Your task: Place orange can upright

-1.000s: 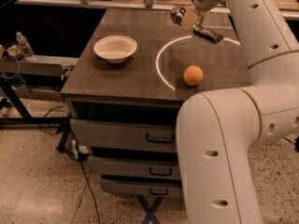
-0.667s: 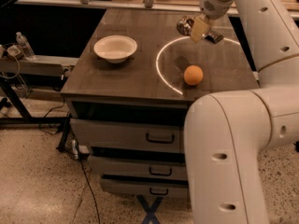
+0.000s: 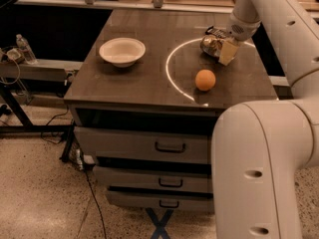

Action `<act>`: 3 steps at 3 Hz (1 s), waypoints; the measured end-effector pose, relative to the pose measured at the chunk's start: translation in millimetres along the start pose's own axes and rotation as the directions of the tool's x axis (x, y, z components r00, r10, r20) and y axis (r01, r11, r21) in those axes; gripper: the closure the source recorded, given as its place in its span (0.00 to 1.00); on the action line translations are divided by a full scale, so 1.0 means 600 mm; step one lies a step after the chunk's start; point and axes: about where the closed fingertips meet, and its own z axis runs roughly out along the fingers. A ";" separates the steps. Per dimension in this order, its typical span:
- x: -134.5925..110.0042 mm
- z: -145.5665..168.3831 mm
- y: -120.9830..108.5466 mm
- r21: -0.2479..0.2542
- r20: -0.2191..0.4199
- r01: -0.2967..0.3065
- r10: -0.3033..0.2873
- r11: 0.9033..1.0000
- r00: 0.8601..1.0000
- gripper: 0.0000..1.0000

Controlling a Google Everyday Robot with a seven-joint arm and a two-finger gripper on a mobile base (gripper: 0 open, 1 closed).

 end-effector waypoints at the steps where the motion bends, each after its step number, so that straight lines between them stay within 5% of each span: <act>1: 0.027 0.031 0.013 -0.030 -0.052 0.052 -0.054 0.998 0.997 0.51; 3: 0.025 0.019 0.011 -0.030 -0.051 0.053 -0.054 0.998 0.997 0.05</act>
Offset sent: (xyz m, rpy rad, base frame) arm -0.0518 -0.0180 -0.0443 -0.1079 0.1707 0.1153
